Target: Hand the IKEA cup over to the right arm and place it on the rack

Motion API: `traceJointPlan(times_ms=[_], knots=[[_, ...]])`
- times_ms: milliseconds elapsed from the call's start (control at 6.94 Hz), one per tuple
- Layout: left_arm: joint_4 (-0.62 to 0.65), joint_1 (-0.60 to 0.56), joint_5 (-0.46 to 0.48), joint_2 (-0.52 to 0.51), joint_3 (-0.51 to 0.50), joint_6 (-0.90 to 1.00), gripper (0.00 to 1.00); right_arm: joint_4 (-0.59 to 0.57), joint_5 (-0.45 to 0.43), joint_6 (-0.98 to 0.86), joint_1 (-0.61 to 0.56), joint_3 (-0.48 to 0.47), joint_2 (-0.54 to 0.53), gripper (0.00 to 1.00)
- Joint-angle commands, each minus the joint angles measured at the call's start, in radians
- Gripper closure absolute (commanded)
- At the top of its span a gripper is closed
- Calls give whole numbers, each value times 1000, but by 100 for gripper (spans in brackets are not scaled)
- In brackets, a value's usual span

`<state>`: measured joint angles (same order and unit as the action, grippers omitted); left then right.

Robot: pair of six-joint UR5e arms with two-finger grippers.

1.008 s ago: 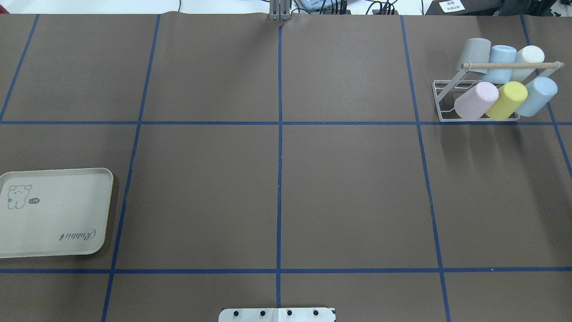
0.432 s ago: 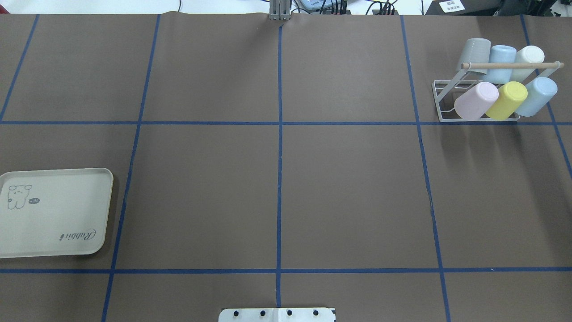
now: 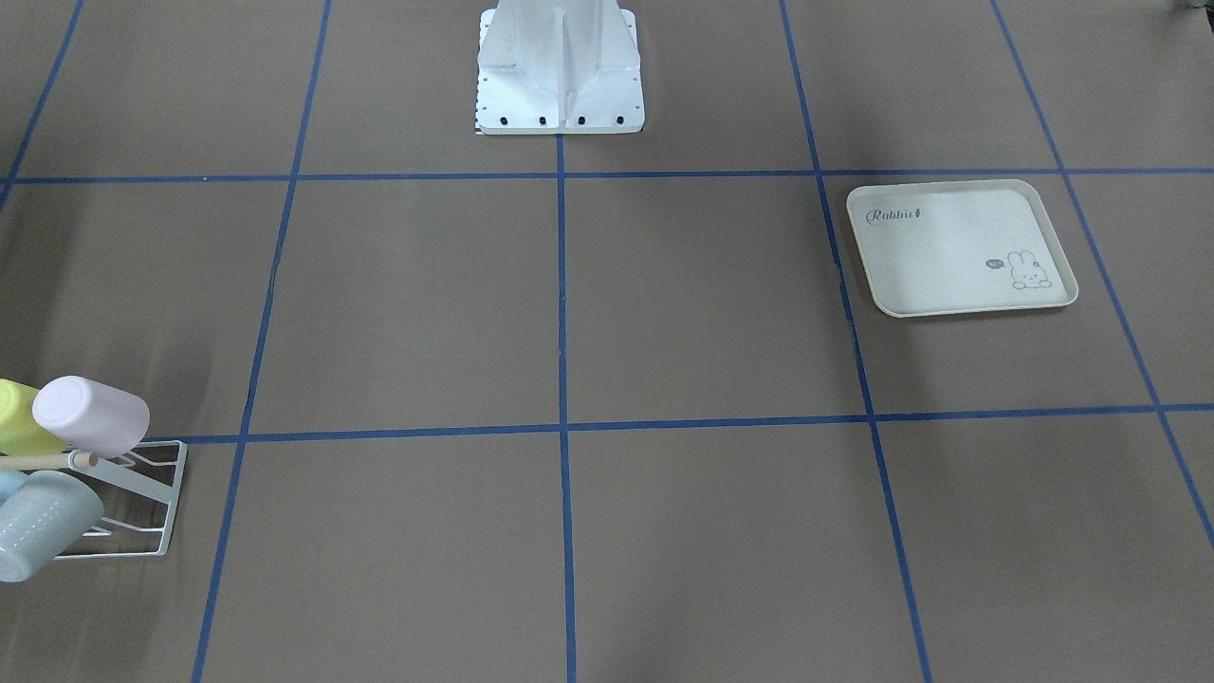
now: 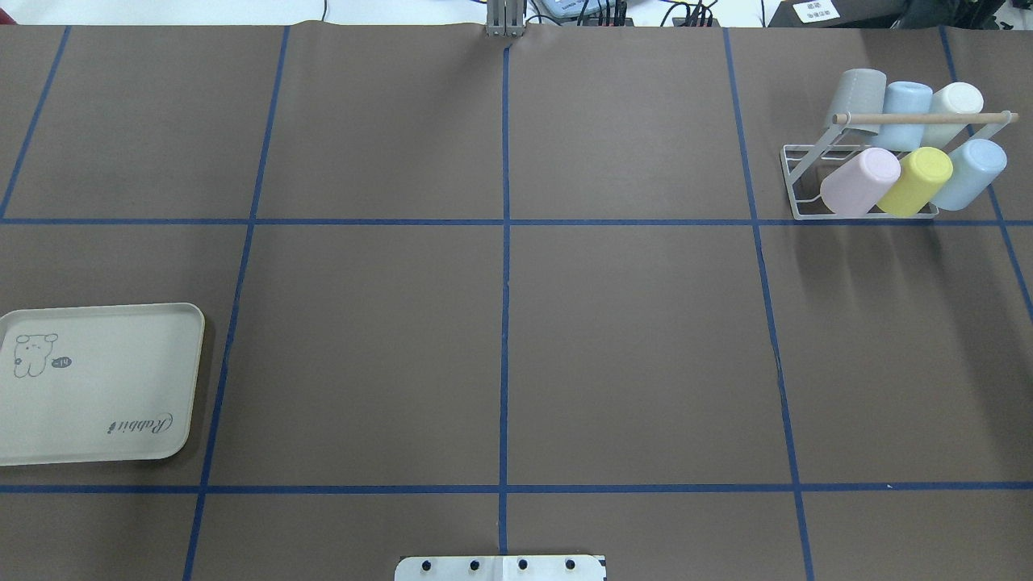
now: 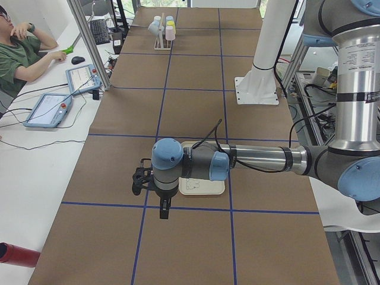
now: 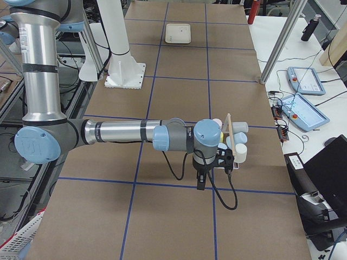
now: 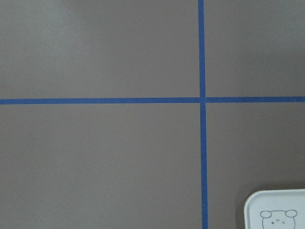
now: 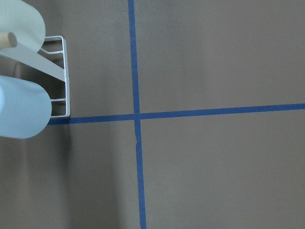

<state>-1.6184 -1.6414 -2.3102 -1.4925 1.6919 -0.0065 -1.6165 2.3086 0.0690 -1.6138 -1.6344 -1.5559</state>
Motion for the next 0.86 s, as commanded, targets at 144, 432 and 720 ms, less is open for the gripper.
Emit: traceJointPlan(times_ms=[144,432,720], knots=[[0,0,0,0,-1,0,0,-2,11,0,0,16,-3,0],[2,0,-2,0,-1,-1,0,0,20,-1,0,14,-3,0],[3,0,-6,0,0,0,0,0,23,-1,0,13,-3,0]])
